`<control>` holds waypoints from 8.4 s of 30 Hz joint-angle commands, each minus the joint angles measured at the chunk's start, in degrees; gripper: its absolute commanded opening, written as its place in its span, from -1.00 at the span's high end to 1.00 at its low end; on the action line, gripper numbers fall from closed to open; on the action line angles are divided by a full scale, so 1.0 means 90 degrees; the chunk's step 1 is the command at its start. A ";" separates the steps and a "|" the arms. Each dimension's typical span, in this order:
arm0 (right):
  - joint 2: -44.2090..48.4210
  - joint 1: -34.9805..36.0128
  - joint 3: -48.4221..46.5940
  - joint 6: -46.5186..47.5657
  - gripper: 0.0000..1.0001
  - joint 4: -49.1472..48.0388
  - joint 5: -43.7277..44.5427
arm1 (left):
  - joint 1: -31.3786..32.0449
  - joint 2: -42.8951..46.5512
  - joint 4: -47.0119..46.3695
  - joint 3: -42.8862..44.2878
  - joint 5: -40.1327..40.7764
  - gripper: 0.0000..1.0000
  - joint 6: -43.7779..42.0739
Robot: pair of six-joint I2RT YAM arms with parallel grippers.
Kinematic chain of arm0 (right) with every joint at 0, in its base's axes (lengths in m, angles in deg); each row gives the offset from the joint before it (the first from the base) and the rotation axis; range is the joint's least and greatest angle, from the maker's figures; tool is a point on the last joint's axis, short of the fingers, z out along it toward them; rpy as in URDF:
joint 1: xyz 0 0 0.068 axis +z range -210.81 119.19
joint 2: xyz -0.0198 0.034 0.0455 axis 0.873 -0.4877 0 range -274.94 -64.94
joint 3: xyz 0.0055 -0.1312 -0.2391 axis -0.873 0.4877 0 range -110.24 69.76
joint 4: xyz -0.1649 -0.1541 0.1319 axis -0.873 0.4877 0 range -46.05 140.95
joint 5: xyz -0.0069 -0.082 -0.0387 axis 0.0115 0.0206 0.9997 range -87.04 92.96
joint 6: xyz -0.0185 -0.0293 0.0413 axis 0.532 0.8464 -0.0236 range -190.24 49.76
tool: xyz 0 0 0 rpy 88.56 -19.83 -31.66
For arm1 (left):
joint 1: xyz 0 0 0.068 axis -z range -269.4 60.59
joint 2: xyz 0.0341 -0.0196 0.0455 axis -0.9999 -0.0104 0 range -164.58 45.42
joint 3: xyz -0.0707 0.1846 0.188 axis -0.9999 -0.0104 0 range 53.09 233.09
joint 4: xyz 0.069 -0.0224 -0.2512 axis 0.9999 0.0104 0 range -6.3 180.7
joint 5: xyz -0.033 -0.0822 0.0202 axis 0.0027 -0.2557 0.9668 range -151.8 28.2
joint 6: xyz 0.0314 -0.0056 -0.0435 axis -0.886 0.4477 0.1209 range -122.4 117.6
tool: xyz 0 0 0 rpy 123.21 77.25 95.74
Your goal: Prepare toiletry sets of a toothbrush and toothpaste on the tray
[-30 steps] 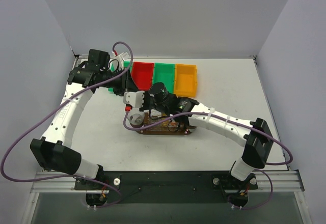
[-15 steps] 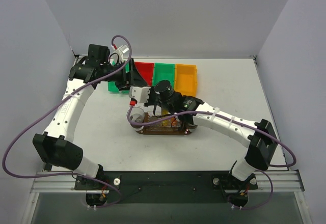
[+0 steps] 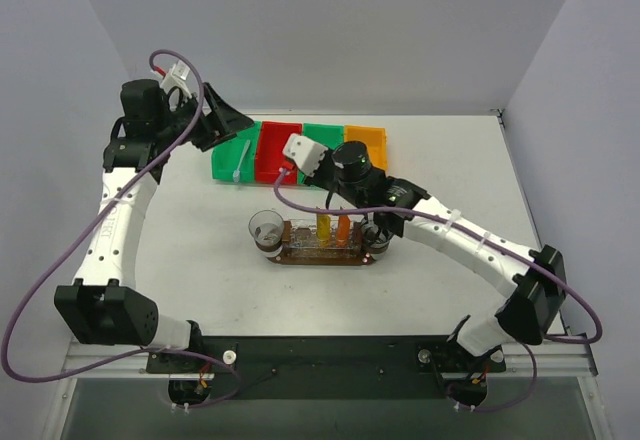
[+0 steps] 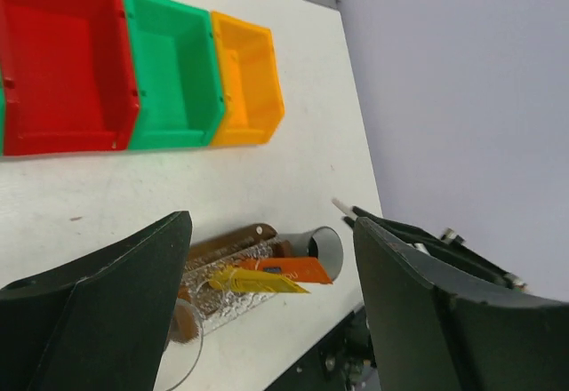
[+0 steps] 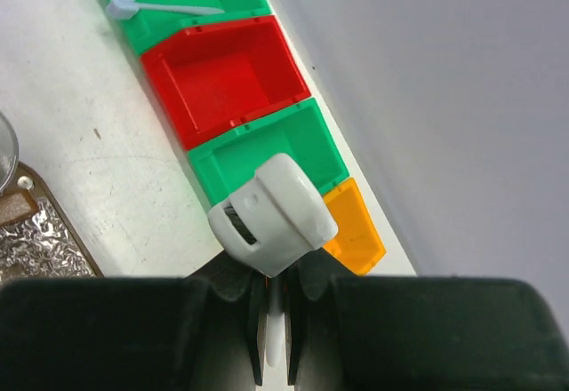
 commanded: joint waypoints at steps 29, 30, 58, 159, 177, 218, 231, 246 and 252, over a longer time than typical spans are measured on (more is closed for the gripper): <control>0.1120 -0.1534 -0.1164 -0.6453 1.00 -0.0751 -0.3230 | 0.2427 -0.0013 -0.2481 -0.0762 -0.1811 -0.72 -0.1742; 0.1110 -0.1563 -0.1164 -0.6657 1.00 -0.0741 -0.3250 | 0.2514 -0.0051 -0.2510 -0.0763 -0.1811 -0.70 -0.1752; 0.0953 -0.2344 -0.1262 -0.7422 0.18 0.0177 -0.4070 | 0.2603 -0.0237 -0.2862 -0.0977 -0.1967 1.00 -0.1313; -0.1038 -0.2120 -0.2960 -0.6883 0.99 0.3263 -0.5496 | 0.3052 0.0671 -0.0411 -0.1358 0.0884 1.00 -0.3636; -0.1029 -0.2706 -0.3371 -0.7353 0.25 0.3302 -0.6287 | 0.3072 0.1052 0.0311 -0.1895 0.0962 1.00 -0.4779; -0.1351 -0.2403 -0.3781 -0.6513 1.00 0.4093 -0.5780 | 0.3238 0.0847 0.0654 -0.1642 0.1548 1.00 -0.4946; -0.0814 -0.2287 -0.3810 -0.6044 1.00 0.4073 -0.4667 | 0.3209 0.1022 -0.0293 -0.1671 0.1197 -0.36 -0.4009; -0.0189 -0.1271 -0.3429 -0.5292 1.00 0.4074 -0.3016 | 0.1578 0.2302 -0.1856 -0.2871 0.1335 -0.37 -0.2396; -0.0228 -0.0667 -0.3381 -0.4990 1.00 0.4171 -0.2362 | 0.1441 0.2331 -0.1527 -0.2833 0.2218 -0.37 -0.2123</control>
